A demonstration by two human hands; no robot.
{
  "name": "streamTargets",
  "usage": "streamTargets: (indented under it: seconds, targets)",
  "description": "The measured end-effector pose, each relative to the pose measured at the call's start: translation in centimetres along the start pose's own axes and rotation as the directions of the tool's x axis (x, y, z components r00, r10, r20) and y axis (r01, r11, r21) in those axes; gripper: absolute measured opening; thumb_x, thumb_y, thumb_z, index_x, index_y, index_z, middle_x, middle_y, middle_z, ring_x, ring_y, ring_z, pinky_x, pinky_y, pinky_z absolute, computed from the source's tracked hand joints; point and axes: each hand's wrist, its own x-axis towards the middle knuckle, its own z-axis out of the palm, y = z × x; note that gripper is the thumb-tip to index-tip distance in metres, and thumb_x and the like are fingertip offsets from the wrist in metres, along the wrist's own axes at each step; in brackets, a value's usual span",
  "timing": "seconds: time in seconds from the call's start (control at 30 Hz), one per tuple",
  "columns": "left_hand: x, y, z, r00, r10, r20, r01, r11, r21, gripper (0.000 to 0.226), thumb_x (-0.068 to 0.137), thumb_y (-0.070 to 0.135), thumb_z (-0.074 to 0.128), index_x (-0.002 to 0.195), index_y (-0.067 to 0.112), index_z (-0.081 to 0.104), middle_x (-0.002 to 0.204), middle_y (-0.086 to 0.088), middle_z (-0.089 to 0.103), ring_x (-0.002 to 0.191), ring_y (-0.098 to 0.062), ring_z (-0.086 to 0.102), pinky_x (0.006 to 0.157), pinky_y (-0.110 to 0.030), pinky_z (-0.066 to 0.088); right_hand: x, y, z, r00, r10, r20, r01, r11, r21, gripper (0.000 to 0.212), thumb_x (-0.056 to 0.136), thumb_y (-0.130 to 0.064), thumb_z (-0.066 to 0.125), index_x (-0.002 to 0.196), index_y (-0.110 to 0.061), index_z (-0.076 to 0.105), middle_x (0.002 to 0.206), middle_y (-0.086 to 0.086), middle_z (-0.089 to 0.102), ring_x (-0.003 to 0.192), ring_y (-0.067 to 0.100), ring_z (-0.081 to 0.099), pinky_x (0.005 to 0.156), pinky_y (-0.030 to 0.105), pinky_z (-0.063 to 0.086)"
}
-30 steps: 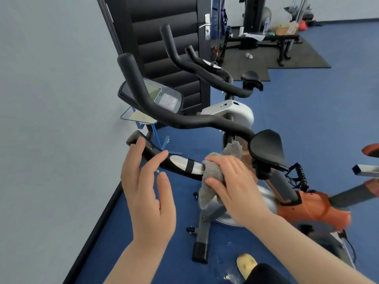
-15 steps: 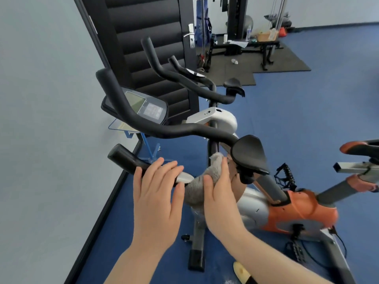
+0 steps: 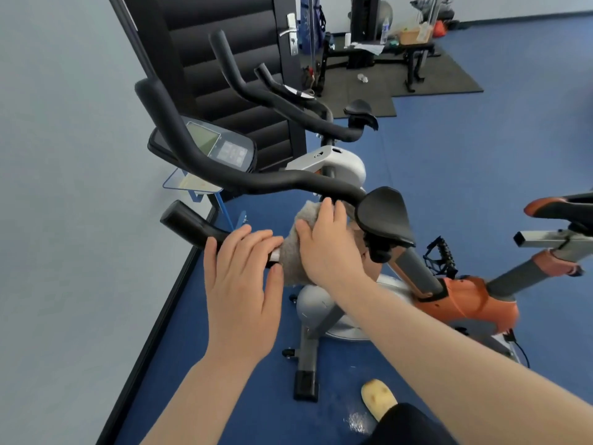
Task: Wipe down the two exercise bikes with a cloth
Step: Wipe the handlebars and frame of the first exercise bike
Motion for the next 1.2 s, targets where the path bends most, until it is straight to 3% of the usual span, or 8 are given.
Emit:
streamTargets:
  seconds: [0.13,0.6,0.7,0.77,0.83,0.93,1.1,1.2]
  targets:
    - [-0.1,0.2,-0.1,1.0,0.0,-0.001,0.0,1.0,-0.015,0.035,0.096,0.027,0.04,0.123,0.021,0.061,0.131,0.009,0.058,0.136,-0.013,0.039,0.122,-0.036,0.003,-2.9,0.3,0.6,0.997,-0.072,0.018,0.072,0.997,0.02,0.066,0.098,-0.04,0.026,0.151,-0.003,0.013,0.159,0.017,0.011,0.147,0.029,0.009,0.118,0.039,0.008]
    - [0.1,0.4,0.4,0.999,-0.021,-0.041,0.02,0.999,-0.029,0.032,0.094,0.029,0.044,0.118,0.019,0.063,0.126,0.008,0.059,0.132,-0.014,0.042,0.121,-0.034,0.002,1.0,-1.1,-1.0,0.997,0.024,0.075,-0.001,0.956,-0.293,0.06,0.1,-0.016,0.04,0.15,0.001,0.01,0.154,0.027,0.018,0.138,0.043,0.028,0.108,0.039,0.03]
    - [-0.1,0.1,0.4,1.0,-0.002,-0.024,0.001,0.999,-0.034,0.034,0.092,0.028,0.044,0.12,0.022,0.062,0.129,0.009,0.058,0.134,-0.013,0.04,0.122,-0.035,0.002,-0.6,-0.3,-0.3,0.977,-0.087,0.194,0.197,0.706,-0.68,0.051,0.102,-0.015,0.027,0.146,0.008,0.016,0.136,0.045,0.032,0.124,0.059,0.035,0.11,0.053,0.027]
    - [-0.1,0.0,0.4,1.0,0.002,-0.024,-0.003,0.999,-0.042,0.034,0.091,0.028,0.044,0.121,0.023,0.061,0.129,0.01,0.058,0.135,-0.012,0.04,0.122,-0.035,0.002,-1.2,0.1,-0.6,0.981,-0.006,0.195,0.154,0.635,-0.757,0.046,0.101,-0.015,0.026,0.14,0.01,0.024,0.105,0.036,0.052,0.095,0.045,0.051,0.098,0.048,0.037]
    - [0.0,0.1,0.5,1.0,-0.002,-0.029,0.001,0.999,-0.043,0.034,0.091,0.028,0.045,0.119,0.021,0.062,0.128,0.009,0.059,0.134,-0.013,0.041,0.122,-0.035,0.002,-0.5,-0.2,-1.0,0.96,-0.076,0.271,0.268,0.536,-0.801,0.03,0.099,-0.011,0.031,0.124,-0.002,0.044,0.076,0.015,0.047,0.061,0.024,0.037,0.071,0.036,0.033]
    - [-0.1,0.1,0.4,1.0,0.006,-0.03,-0.007,0.999,-0.033,0.035,0.089,0.027,0.046,0.119,0.02,0.062,0.128,0.007,0.059,0.133,-0.015,0.041,0.122,-0.035,0.002,1.1,-0.1,-1.6,0.908,-0.218,0.358,0.414,0.336,-0.846,0.029,0.093,-0.004,0.033,0.116,-0.006,0.051,0.091,0.007,0.051,0.058,0.022,0.03,0.067,0.036,0.027]
    - [-0.2,-0.2,0.2,1.0,0.023,-0.004,-0.023,0.999,-0.036,0.037,0.087,0.026,0.048,0.122,0.021,0.061,0.13,0.009,0.058,0.135,-0.013,0.039,0.122,-0.033,0.0,-1.6,0.7,-0.8,0.927,-0.161,0.339,0.375,0.351,-0.858,0.057,0.075,-0.002,0.008,0.113,-0.014,0.048,0.054,0.016,0.039,0.058,0.039,0.041,0.07,0.04,0.023]
    - [-0.1,-0.1,0.2,1.0,0.015,-0.003,-0.015,0.999,-0.028,0.037,0.086,0.024,0.05,0.12,0.02,0.063,0.128,0.007,0.059,0.133,-0.014,0.041,0.122,-0.033,0.0,0.9,0.3,-0.9,0.948,-0.213,0.236,0.312,0.493,-0.812,0.034,0.093,-0.009,0.032,0.117,-0.011,0.057,0.087,0.01,0.052,0.08,0.029,0.048,0.077,0.04,0.031]
